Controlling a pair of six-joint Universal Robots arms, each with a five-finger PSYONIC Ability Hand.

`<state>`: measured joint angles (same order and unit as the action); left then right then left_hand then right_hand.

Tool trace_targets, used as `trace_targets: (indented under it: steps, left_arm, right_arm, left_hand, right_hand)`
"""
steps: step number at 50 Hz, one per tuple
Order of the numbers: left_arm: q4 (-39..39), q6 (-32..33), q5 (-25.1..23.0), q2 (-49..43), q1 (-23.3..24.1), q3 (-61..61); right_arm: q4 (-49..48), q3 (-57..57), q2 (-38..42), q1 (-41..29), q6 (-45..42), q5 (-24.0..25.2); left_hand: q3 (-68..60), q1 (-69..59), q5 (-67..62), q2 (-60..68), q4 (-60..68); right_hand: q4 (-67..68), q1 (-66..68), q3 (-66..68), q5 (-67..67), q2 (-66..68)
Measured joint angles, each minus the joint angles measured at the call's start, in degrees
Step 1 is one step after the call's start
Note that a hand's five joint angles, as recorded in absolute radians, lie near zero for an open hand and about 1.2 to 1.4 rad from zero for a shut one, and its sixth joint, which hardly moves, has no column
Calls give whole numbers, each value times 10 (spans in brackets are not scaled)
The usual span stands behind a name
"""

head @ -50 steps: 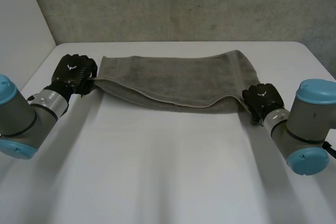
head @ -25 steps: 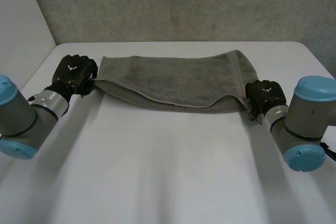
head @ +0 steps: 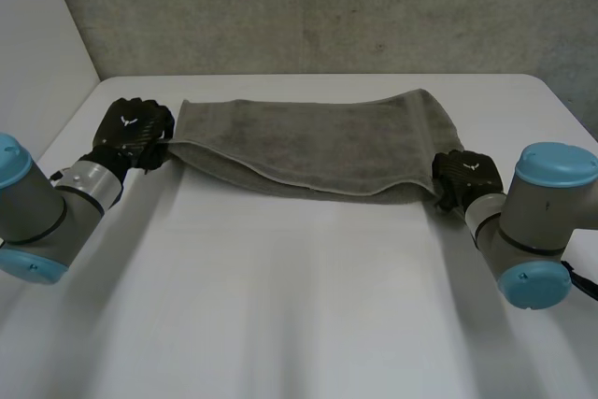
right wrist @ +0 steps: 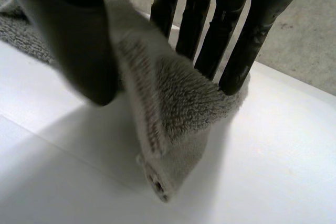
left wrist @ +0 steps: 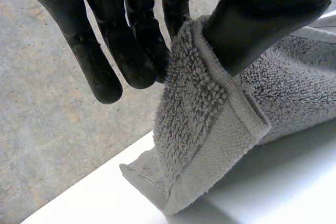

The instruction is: Fold the towel.

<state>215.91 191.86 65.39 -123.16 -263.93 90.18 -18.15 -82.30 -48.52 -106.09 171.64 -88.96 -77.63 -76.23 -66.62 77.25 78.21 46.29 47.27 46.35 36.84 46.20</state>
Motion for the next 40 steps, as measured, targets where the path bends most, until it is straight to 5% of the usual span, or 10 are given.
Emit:
trace_targets:
  steps: [8, 23, 32, 40]
  left_arm:
    - [-1, 0, 0, 0, 0, 0]
    - [-44, -4, -4, 69, 1, 16]
    - [-116, -2, -9, 165, -4, 75]
    - [-141, -6, -36, 295, -59, 159]
  right_arm:
    - [0, 9, -4, 4, -5, 0]
    - [88, -7, -148, 44, -99, 22]
    - [208, -29, -204, 86, -150, 112]
    - [271, -78, -279, 130, -164, 222]
  left_hand:
    - [0, 0, 0, 0, 0]
    - [0, 0, 0, 0, 0]
    - [0, 0, 0, 0, 0]
    - [0, 0, 0, 0, 0]
  right_hand:
    - [288, 284, 263, 292, 284]
    - [297, 285, 270, 295, 285]
    - [297, 286, 273, 295, 285]
    - [297, 286, 275, 295, 285]
